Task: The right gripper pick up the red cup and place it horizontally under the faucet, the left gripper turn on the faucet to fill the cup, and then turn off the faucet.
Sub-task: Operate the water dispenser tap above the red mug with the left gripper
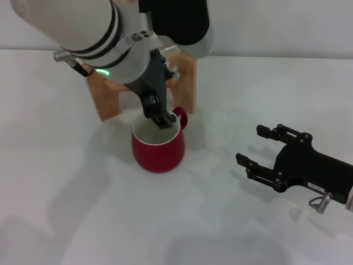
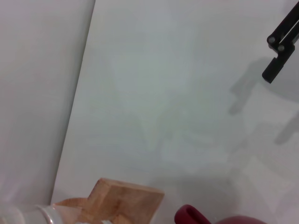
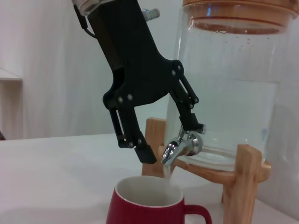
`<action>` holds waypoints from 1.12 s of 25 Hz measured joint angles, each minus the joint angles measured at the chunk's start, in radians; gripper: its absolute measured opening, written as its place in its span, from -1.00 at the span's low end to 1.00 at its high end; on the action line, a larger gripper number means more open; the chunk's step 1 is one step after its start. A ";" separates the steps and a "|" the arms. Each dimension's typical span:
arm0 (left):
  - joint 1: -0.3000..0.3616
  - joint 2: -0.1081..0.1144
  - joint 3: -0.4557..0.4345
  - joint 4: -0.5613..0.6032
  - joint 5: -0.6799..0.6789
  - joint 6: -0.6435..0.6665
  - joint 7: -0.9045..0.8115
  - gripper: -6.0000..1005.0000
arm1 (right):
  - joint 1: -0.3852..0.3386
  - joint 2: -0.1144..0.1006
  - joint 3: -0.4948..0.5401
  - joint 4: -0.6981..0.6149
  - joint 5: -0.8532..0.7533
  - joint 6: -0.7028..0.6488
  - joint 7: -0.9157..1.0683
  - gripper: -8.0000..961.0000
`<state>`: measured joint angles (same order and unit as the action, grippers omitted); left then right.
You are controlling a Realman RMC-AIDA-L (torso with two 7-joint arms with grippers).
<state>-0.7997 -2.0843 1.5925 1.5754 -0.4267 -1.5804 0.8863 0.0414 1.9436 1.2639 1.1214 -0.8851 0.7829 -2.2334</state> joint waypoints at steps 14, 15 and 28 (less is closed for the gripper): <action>-0.003 -0.002 0.025 0.007 -0.001 0.004 -0.004 0.77 | -0.012 -0.002 0.002 0.000 0.000 0.000 0.000 0.48; -0.004 -0.002 0.026 0.006 -0.001 0.005 -0.005 0.77 | -0.012 -0.002 0.002 0.000 0.000 0.000 0.000 0.48; -0.007 -0.002 0.023 0.000 0.020 0.023 -0.011 0.77 | -0.012 0.000 0.002 0.000 0.000 0.001 0.000 0.48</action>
<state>-0.8069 -2.0862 1.6152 1.5756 -0.4063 -1.5578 0.8755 0.0291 1.9433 1.2655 1.1214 -0.8851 0.7839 -2.2334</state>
